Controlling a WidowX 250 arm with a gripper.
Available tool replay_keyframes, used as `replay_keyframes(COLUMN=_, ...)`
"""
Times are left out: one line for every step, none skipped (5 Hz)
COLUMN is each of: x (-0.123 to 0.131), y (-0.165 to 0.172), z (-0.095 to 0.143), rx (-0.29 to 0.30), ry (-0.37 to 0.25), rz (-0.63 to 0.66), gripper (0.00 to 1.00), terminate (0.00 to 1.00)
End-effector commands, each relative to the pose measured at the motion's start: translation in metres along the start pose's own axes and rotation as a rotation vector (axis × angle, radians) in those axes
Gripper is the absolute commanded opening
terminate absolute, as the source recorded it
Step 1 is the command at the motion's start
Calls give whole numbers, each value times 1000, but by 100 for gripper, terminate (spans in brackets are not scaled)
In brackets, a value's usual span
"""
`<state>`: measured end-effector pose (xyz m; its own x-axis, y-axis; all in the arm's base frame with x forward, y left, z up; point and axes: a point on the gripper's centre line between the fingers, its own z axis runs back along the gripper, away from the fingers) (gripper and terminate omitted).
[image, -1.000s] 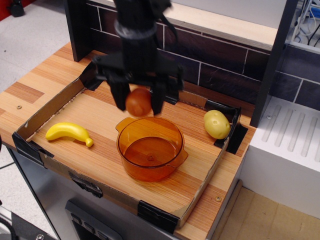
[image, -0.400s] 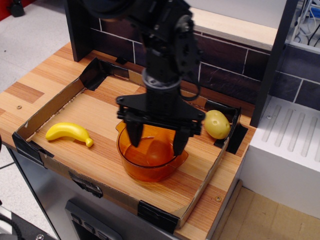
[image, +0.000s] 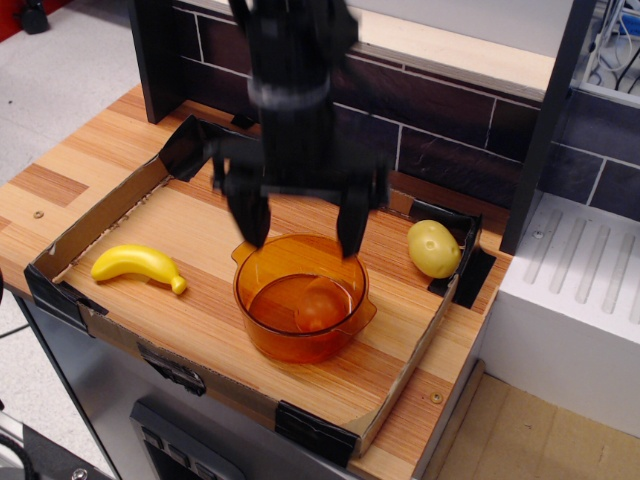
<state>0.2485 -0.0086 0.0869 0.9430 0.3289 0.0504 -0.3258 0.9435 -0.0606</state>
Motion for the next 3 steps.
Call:
replay_keyframes(x=43, y=14, z=73, rx=-38, ry=-163, rz=105, gripper=100, terminate=0)
replay_keyframes(x=64, y=26, z=81, rx=-8, ry=-174, rz=188, gripper=100, terminate=0)
replay_keyframes(x=64, y=26, z=81, rx=-8, ry=-174, rz=188, gripper=100, terminate=100)
